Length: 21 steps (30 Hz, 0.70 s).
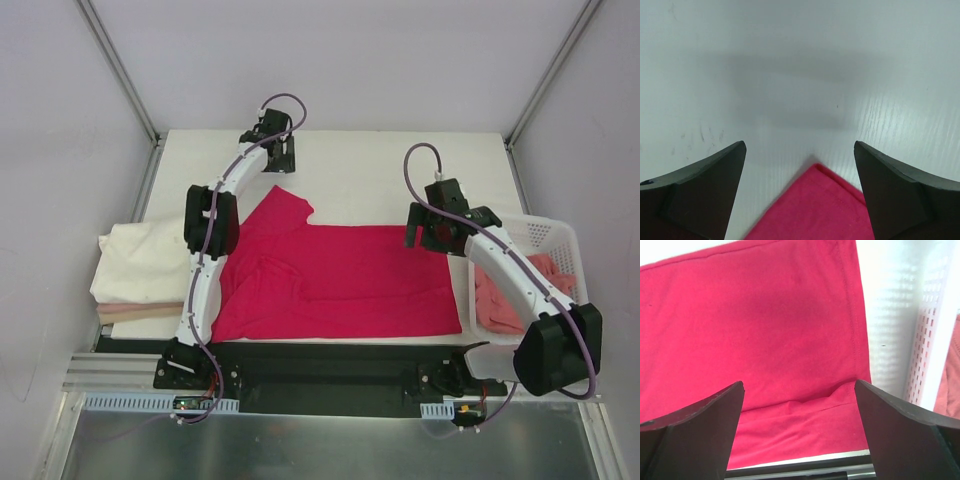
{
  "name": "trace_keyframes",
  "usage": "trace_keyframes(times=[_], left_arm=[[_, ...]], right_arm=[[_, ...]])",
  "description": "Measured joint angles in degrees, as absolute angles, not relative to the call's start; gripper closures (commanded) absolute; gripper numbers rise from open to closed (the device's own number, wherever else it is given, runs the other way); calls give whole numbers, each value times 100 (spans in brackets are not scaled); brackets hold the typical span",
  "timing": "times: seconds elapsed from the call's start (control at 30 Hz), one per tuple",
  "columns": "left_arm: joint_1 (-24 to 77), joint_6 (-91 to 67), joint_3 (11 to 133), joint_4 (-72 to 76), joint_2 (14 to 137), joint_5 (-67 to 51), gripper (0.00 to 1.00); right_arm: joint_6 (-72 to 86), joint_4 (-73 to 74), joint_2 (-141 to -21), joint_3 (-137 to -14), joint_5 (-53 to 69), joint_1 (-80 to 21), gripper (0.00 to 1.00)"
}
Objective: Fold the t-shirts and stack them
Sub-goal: Grap the side of the flattened tshirt furthest away from the robot with both arms
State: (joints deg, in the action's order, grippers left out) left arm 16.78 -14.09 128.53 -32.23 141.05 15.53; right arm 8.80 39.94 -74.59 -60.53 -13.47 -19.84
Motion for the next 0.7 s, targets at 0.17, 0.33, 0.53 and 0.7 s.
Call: trace_keyframes(times=[0.17, 0.33, 0.53, 0.7], left_arm=[[1684, -1278, 12827, -3330, 14132, 1420, 24], [1682, -1271, 12414, -3356, 14132, 1094, 39], [1682, -1330, 12199, -3249, 14084, 902, 67], [1688, -1361, 12092, -3208, 14014, 805, 100]], right_arm=[[858, 3990, -7544, -6053, -1253, -1962, 3], [854, 3972, -7553, -6036, -1164, -1959, 3], [854, 3968, -7518, -5896, -1125, -1959, 3], [854, 3966, -7494, -5852, -1127, -1957, 3]])
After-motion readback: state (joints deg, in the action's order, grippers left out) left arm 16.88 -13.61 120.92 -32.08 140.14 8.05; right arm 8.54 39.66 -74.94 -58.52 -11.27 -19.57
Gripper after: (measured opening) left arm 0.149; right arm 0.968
